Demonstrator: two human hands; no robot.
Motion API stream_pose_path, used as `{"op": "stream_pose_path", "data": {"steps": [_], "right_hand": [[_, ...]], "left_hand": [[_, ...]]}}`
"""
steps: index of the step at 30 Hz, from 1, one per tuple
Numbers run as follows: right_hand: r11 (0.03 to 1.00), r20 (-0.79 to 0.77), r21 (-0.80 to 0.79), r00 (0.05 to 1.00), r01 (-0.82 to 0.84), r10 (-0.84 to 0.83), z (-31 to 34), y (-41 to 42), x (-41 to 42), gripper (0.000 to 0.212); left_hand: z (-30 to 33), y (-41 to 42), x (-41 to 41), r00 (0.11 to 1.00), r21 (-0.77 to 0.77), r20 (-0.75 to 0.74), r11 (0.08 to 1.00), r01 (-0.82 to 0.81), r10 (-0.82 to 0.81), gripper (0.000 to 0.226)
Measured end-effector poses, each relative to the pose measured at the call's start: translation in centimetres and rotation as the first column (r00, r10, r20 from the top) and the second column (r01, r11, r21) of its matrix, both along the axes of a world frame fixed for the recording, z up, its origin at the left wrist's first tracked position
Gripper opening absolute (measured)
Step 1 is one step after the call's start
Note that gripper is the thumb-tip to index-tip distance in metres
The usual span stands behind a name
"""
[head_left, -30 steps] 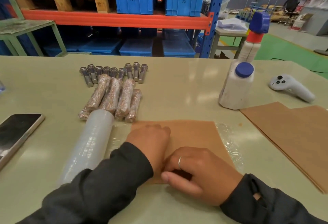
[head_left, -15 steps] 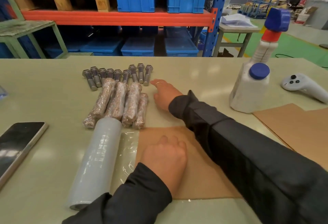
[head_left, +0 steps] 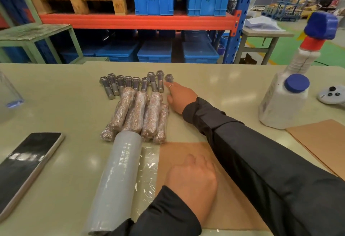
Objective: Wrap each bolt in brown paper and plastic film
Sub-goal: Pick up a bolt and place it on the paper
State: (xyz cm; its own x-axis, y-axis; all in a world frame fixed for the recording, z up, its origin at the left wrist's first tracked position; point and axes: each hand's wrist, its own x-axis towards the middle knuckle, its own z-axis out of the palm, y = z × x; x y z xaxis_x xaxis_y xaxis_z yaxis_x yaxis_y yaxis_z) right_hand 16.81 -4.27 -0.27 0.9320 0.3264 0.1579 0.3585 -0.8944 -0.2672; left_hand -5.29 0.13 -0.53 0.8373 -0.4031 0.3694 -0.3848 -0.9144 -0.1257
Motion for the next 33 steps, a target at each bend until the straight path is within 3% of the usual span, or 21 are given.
{"op": "stream_pose_path", "data": {"steps": [3, 6, 9, 11, 14, 16, 19, 21, 23, 25, 29, 33], "right_hand": [[0.992, 0.108, 0.016, 0.986, 0.125, -0.126, 0.1, -0.9, -0.8, 0.043], [0.948, 0.021, 0.045, 0.948, 0.316, -0.317, 0.9, -2.0, -1.6, 0.044], [0.919, -0.063, -0.127, 0.922, 0.373, -0.382, 2.4, -3.0, -2.6, 0.034], [0.920, -0.113, -0.190, 0.923, 0.342, -0.367, 3.5, -4.2, -3.6, 0.029], [0.933, -0.249, -0.157, 0.901, 0.323, -0.354, 4.9, -6.7, -5.7, 0.041], [0.952, -0.285, -0.123, 0.909, 0.281, -0.305, 5.4, -8.3, -7.8, 0.046], [0.981, -0.271, -0.030, 0.943, 0.192, -0.193, 5.9, -10.1, -12.2, 0.044], [0.990, -0.280, 0.024, 0.951, 0.142, -0.130, 6.0, -10.9, -15.4, 0.042], [0.995, -0.289, 0.020, 0.953, 0.099, -0.089, 5.8, -11.4, -18.4, 0.039], [0.998, -0.297, -0.009, 0.953, 0.062, -0.062, 5.6, -11.2, -20.9, 0.036], [1.000, -0.260, -0.029, 0.966, -0.010, 0.002, 4.8, -10.6, -23.5, 0.033], [0.999, -0.245, -0.047, 0.969, -0.023, 0.011, 3.6, -10.3, -24.1, 0.036]], "left_hand": [[0.2, 0.0, 0.1, 1.000, -0.018, 0.025, 1.000, -0.009, 0.009, 0.031], [0.2, 0.1, 0.0, 0.999, -0.031, 0.053, 0.999, -0.009, 0.011, 0.032], [0.0, 0.3, 0.1, 0.998, -0.031, 0.054, 0.999, 0.017, -0.015, 0.033], [0.3, 0.3, 0.0, 0.999, -0.026, 0.020, 0.999, 0.032, -0.031, 0.032], [1.1, 0.6, -0.3, 0.997, -0.010, -0.007, 0.997, 0.074, -0.074, 0.010], [1.5, 0.7, -0.5, 0.996, -0.017, -0.032, 0.997, 0.080, -0.081, 0.025], [2.3, 1.3, -0.5, 0.999, -0.109, -0.015, 0.993, 0.035, -0.036, 0.037], [2.7, 1.7, -0.7, 0.998, -0.233, 0.041, 0.971, 0.046, -0.037, 0.026], [3.2, 2.2, -0.8, 0.994, -0.364, 0.105, 0.929, 0.072, -0.036, 0.017], [3.7, 2.6, -1.0, 0.986, -0.424, 0.161, 0.900, 0.098, -0.031, 0.026], [3.5, 2.4, -1.0, 0.989, -0.367, 0.141, 0.926, 0.084, -0.034, 0.017], [2.6, 2.1, -0.8, 0.998, -0.304, -0.059, 0.953, 0.000, -0.019, 0.019]]}}
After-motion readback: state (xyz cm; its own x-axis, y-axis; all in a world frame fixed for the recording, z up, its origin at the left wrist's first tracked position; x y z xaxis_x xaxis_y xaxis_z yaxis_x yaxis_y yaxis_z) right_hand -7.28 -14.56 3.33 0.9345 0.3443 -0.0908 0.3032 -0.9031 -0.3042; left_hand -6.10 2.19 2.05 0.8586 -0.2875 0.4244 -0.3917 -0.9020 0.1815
